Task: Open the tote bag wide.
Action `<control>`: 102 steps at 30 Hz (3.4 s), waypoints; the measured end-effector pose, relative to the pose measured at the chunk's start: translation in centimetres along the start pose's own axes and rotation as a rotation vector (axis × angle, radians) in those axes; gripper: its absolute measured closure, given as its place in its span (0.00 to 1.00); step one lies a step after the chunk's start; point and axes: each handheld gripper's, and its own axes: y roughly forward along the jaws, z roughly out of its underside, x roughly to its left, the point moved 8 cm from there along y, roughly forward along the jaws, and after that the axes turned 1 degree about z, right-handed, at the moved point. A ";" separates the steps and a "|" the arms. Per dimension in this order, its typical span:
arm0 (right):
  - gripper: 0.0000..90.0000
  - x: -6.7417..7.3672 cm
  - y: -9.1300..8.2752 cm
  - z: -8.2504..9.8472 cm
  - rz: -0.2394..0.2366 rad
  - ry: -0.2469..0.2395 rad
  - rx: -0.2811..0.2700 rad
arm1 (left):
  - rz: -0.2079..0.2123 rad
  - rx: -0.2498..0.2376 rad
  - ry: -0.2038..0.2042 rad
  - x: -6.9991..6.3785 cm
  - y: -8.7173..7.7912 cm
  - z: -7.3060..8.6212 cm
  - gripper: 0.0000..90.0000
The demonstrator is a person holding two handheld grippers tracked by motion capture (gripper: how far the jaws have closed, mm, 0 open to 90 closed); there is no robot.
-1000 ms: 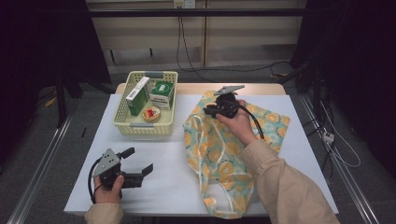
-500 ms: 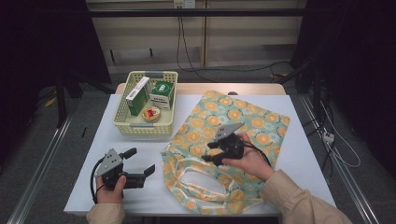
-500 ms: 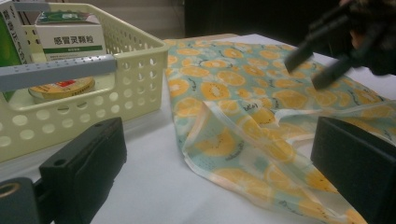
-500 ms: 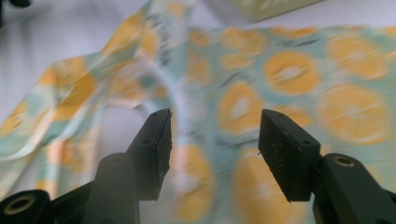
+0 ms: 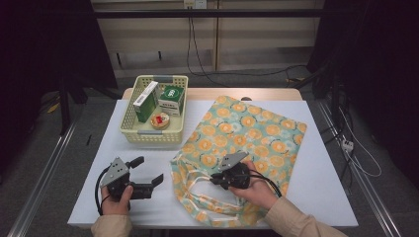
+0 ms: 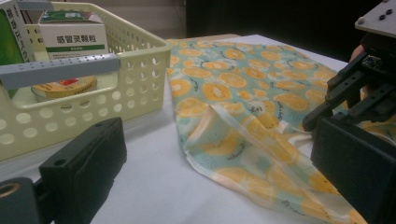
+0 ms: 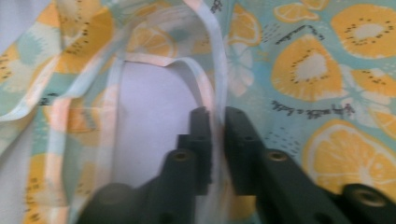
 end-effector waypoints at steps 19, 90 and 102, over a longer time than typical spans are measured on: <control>1.00 -11.6 -1.0 0.8 0.223 0.224 -0.015 | 0.004 0.008 0.000 0.1 0.1 0.1 0.04; 1.00 -9.4 -7.4 -4.2 0.087 0.195 -0.128 | 0.004 0.007 0.001 0.0 0.2 0.1 0.04; 1.00 -18.3 -8.9 -2.2 0.248 0.361 -0.147 | 0.005 0.009 0.001 0.1 0.2 0.1 0.04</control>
